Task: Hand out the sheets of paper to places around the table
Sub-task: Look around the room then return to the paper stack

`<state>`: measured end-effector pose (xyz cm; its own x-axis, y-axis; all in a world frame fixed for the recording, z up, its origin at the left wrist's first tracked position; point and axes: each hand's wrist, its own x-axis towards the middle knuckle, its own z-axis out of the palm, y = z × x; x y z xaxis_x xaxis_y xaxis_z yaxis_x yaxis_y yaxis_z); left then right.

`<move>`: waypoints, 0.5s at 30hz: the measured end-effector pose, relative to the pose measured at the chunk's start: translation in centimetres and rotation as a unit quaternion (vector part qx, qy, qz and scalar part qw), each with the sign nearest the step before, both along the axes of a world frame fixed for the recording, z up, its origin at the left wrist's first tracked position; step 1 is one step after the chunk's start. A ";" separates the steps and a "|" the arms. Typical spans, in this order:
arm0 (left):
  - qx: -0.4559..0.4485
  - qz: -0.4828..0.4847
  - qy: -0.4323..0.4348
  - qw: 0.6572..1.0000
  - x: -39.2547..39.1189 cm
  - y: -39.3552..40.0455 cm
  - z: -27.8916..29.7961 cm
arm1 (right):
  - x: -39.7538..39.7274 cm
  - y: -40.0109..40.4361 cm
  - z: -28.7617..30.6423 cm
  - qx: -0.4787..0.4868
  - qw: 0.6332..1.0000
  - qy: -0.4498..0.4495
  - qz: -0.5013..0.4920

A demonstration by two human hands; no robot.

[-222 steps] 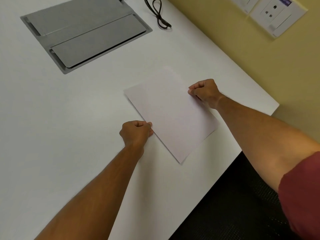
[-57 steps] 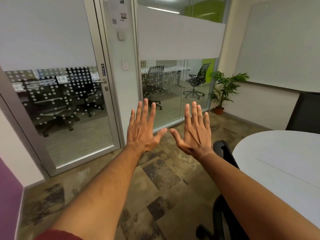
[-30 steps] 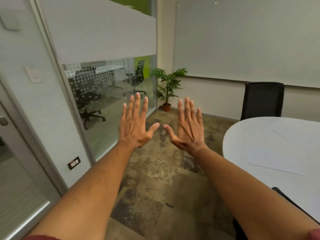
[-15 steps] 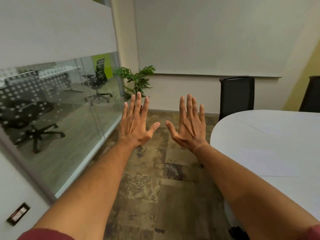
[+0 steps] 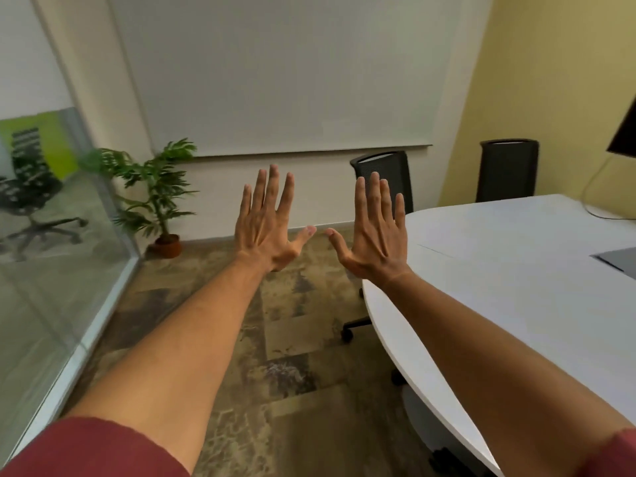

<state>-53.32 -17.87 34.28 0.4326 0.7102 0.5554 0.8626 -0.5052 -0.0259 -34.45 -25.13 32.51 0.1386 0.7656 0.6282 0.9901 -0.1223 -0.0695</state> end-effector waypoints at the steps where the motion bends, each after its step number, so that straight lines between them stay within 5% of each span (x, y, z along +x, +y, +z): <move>1: 0.000 -0.017 0.002 1.000 0.8 1.7 0.3 | 0.3 1.1 0.2 0.001 1.000 0.002 -0.019; 15: -0.009 -0.249 0.013 0.968 14.6 15.2 -1.5 | 9.1 7.1 -1.3 -0.031 0.965 0.003 -0.261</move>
<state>-38.74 -2.64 32.74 0.7383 0.4191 0.5284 0.5105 -0.8593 -0.0318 -25.38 -18.00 31.18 0.5196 0.6265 0.5810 0.7916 -0.6089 -0.0514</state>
